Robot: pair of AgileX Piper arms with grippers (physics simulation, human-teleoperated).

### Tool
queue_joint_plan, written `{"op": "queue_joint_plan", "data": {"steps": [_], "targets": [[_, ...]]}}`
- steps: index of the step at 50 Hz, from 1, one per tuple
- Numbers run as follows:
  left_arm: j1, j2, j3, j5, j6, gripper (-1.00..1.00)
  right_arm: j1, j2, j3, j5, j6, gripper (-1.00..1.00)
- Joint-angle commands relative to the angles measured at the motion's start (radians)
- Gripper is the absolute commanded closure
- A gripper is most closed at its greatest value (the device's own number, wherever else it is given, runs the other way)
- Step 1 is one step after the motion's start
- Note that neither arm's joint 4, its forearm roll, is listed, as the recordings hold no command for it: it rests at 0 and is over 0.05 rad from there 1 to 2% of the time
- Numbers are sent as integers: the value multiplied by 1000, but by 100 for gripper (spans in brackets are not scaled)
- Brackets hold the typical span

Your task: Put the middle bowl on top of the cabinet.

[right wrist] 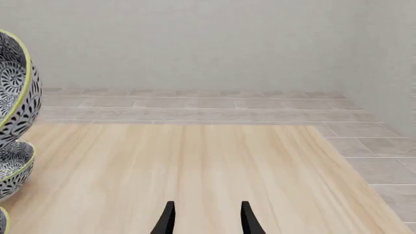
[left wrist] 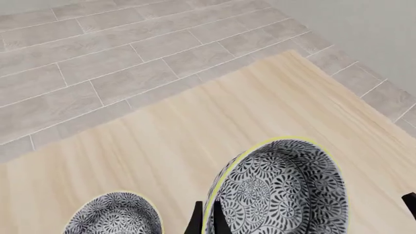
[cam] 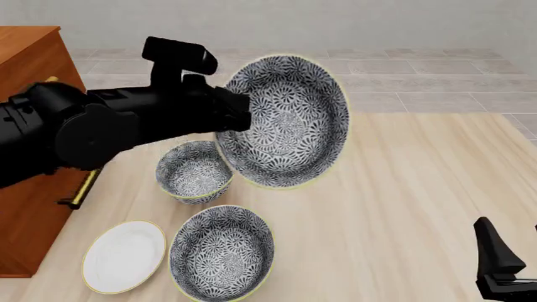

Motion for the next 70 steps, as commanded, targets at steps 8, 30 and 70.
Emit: {"op": "queue_joint_plan", "data": {"steps": [8,30,70], "targets": [[57,-84,-40,74,-19,100,0,0,0,-2,-1,-100],[177,-202,-116,195,-29,100,-5,0,0,-12,-3,-100],[435,-288,-241,366,-4,100,-13,-1,0,-19,-2,-100]]}}
